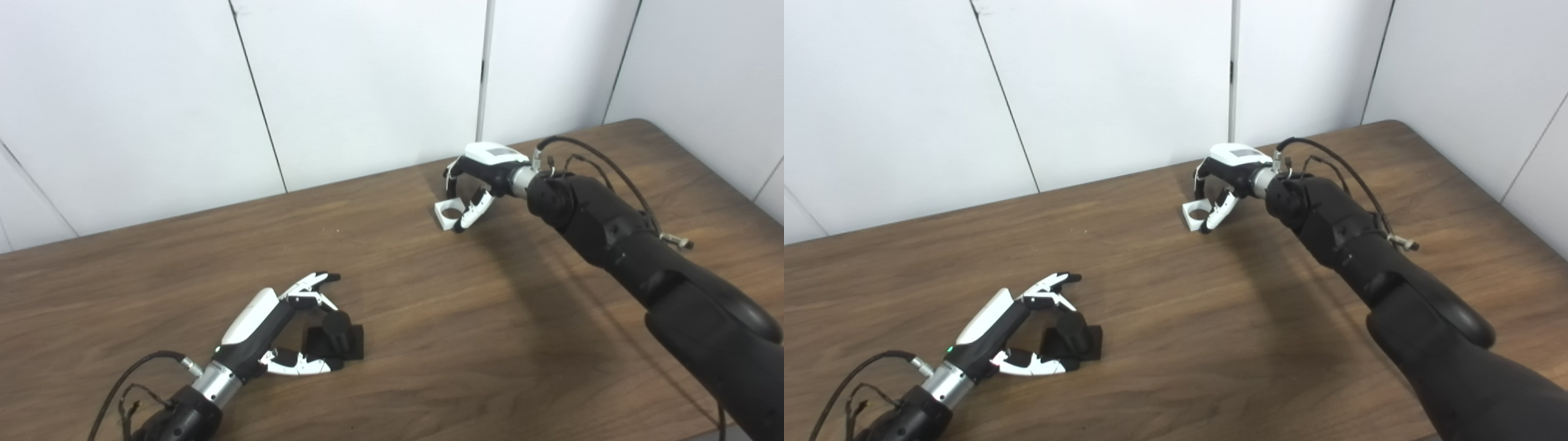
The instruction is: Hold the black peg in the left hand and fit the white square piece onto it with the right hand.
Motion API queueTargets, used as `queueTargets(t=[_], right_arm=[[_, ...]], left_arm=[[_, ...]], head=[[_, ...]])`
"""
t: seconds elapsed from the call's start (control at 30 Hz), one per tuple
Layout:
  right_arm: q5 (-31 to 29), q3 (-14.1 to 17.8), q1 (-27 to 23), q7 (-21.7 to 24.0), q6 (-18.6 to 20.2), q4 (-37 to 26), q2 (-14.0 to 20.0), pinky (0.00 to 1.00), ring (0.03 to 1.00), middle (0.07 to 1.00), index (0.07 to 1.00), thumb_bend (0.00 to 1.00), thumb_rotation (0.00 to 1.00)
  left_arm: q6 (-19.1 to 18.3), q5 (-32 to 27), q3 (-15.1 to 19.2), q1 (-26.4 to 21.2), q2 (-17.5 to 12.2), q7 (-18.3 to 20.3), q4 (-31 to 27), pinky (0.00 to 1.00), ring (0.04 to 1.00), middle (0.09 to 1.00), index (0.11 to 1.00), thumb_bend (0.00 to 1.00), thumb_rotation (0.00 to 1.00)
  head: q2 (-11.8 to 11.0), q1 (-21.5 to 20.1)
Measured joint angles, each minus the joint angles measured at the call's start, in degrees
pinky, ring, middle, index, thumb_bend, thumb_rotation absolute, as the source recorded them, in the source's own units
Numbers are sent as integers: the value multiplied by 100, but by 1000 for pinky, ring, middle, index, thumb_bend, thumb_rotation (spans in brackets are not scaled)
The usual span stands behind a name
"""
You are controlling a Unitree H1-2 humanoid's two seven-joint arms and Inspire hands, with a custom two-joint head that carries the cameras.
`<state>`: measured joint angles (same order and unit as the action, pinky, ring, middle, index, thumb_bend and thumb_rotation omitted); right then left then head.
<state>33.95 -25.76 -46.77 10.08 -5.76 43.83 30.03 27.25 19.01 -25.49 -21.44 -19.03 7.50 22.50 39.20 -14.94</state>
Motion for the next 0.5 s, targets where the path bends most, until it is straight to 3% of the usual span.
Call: queueTargets(t=[0.5], right_arm=[[-22,297,509,463,61,-1152,124,905,934,855,483,515,143]], left_arm=[[17,-2,0,-12,-1,9,5,862,959,923,494,522,72]], head=[[61,263]])
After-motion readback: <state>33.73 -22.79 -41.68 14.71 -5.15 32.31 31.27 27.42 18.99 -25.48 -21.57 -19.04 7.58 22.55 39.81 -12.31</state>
